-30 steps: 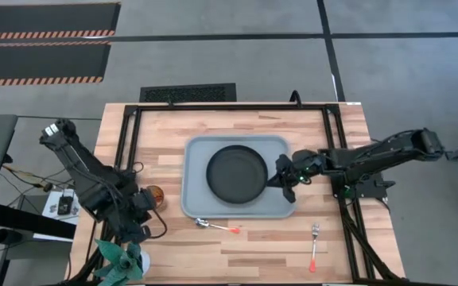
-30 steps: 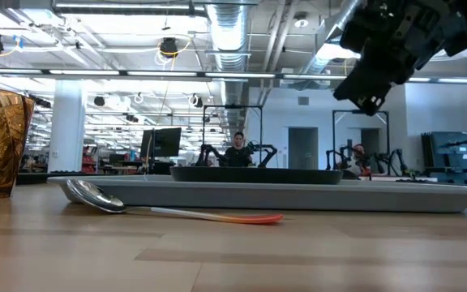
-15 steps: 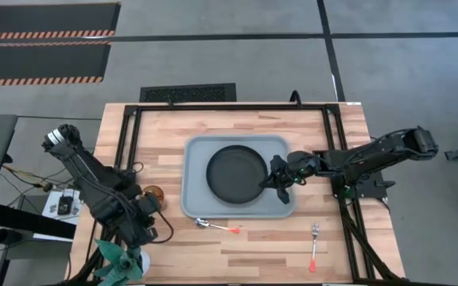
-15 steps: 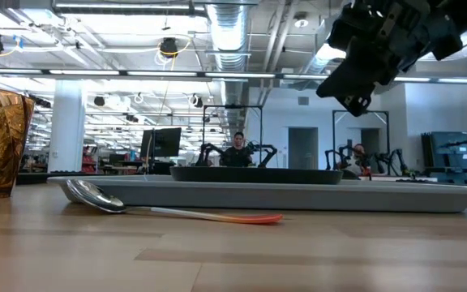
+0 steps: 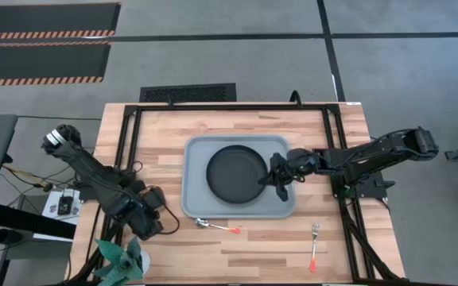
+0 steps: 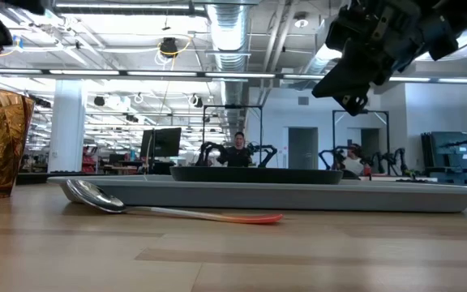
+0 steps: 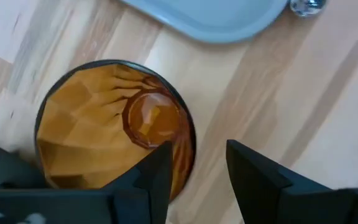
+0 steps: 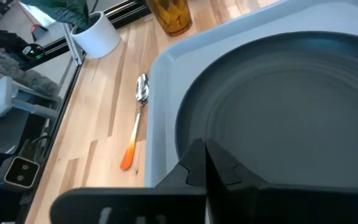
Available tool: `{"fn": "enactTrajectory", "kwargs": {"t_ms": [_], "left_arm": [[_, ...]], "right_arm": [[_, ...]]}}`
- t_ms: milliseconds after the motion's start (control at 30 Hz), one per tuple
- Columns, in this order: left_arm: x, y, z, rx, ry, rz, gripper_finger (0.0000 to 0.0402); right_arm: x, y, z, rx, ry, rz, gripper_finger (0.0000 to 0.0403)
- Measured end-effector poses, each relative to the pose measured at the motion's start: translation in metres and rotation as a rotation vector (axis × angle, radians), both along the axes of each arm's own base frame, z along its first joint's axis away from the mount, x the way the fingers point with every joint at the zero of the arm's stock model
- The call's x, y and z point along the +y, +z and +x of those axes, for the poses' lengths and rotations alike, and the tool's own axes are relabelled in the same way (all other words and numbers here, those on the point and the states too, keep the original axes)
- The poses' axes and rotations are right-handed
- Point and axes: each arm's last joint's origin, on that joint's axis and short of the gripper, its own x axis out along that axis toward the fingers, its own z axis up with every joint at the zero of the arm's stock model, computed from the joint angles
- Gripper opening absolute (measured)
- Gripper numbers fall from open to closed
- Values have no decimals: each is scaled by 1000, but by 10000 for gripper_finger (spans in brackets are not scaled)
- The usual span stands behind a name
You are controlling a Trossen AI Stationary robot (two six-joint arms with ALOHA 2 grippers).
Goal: Pick and place plate/cup/fork/spoon on tray
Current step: Put the brown cup on the gray tray to the top left of the black plate
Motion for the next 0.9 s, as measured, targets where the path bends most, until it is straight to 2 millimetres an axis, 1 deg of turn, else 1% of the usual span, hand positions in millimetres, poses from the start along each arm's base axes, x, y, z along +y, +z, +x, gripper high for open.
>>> {"fn": "enactTrajectory", "kwargs": {"t_ms": [133, 200, 300, 467, 533, 600, 700, 900], "left_arm": [[6, -7, 3, 12, 15, 13, 134], [7, -7, 3, 13, -6, 17, 122], [6, -7, 5, 6, -48, 14, 87], [6, -7, 5, 23, -86, 10, 14], [6, -4, 4, 28, -96, -9, 7], [6, 3, 4, 14, -94, -43, 5], [10, 20, 5, -30, -75, -76, 3], [31, 57, 6, -108, -19, -94, 2]], "right_arm": [[-2, 0, 0, 0, -9, 0, 6], [-3, 0, 0, 0, -11, 0, 6], [-3, 0, 0, 0, -11, 0, 6], [-3, 0, 0, 0, -12, 0, 6], [-3, 0, 0, 2, -12, 0, 6], [-3, 0, 0, 3, -12, 0, 6], [-3, 0, 0, 4, -12, 0, 6], [-3, 0, 0, 6, -13, 0, 6]]}}
